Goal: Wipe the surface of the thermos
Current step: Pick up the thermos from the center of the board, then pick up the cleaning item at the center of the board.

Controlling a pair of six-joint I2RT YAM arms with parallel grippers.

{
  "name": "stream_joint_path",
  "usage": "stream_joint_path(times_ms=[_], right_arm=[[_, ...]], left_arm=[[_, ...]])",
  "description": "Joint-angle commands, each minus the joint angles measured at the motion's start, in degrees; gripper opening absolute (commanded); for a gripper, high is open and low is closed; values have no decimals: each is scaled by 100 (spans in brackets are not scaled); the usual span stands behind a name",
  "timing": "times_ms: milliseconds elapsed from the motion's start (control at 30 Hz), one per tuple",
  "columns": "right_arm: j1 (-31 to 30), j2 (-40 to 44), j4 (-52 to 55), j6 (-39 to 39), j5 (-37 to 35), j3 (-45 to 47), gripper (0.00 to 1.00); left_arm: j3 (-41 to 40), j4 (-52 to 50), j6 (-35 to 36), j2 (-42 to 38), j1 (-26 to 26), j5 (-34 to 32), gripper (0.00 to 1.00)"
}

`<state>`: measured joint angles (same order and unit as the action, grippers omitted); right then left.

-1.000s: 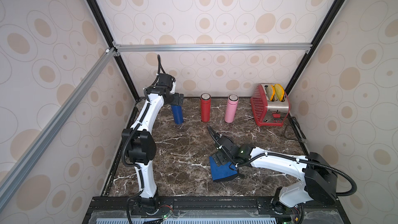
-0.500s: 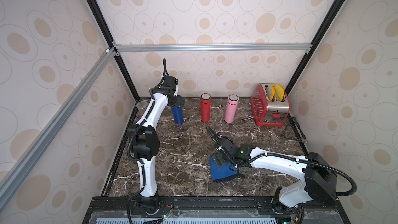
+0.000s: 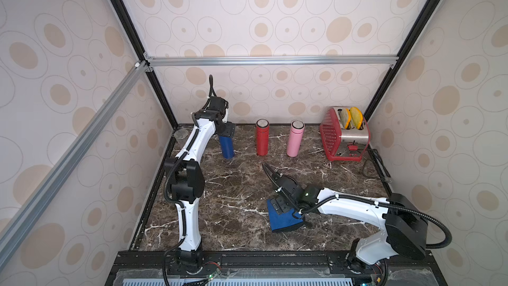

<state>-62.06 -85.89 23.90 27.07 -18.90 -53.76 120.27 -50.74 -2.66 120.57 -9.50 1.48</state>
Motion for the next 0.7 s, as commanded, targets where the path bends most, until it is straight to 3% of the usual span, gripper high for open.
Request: stream_joint_path(times_ms=[0, 200, 433, 500, 667], right_arm=[[-62, -75, 130, 79, 37, -99, 98], [-58, -297, 224, 131, 175, -150, 98], [-67, -520, 334, 423, 346, -134, 93], [-95, -590, 350, 499, 401, -116, 90], [-189, -812, 311, 635, 400, -46, 87]], left_arm=[[234, -182, 55, 107, -33, 91, 76], [169, -181, 63, 79, -31, 188, 51], [-33, -206, 131, -54, -34, 356, 9], [-127, -208, 159, -177, -26, 424, 1], [-403, -240, 188, -642, -29, 498, 0]])
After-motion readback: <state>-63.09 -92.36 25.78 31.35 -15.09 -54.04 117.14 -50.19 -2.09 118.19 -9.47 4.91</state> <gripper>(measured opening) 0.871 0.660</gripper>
